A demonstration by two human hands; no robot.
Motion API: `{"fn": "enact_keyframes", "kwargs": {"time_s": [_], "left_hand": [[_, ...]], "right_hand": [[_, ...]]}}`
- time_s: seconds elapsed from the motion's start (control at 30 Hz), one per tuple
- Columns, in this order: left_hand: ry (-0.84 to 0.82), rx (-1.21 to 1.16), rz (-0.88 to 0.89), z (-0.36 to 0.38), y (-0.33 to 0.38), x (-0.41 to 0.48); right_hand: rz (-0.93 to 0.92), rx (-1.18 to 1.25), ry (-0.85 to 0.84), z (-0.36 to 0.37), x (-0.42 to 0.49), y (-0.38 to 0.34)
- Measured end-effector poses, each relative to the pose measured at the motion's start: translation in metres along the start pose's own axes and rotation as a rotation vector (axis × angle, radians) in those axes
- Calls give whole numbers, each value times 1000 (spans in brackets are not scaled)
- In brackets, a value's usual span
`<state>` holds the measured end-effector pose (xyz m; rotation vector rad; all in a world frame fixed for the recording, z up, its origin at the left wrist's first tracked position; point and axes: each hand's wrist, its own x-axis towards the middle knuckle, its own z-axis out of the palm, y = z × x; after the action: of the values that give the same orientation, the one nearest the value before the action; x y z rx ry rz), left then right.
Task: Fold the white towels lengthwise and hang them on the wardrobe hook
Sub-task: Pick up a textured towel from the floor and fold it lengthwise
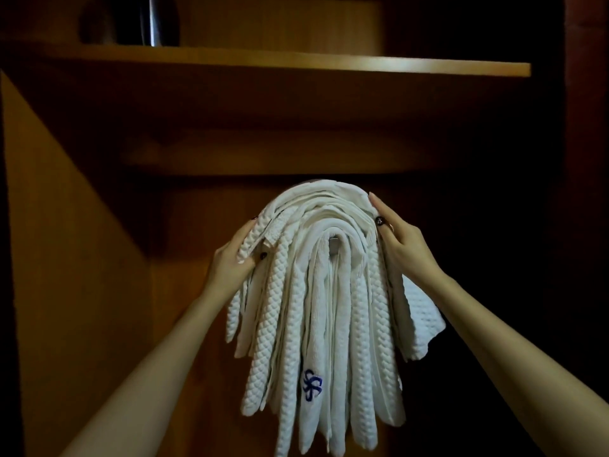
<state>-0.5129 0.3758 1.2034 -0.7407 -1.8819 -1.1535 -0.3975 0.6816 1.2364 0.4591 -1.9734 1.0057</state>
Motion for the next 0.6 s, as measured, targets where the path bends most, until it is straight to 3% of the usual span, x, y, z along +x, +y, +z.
{"fn": "enact_keyframes", "kwargs": {"time_s": [0.27, 0.47, 0.6], "left_hand": [[76, 63, 164, -9, 3, 3], [34, 204, 314, -40, 33, -5], [-63, 254, 251, -17, 31, -34]], "right_hand": [[-43, -44, -43, 0, 6, 10], [2, -16, -13, -8, 9, 9], [15, -50, -49, -8, 1, 10]]}}
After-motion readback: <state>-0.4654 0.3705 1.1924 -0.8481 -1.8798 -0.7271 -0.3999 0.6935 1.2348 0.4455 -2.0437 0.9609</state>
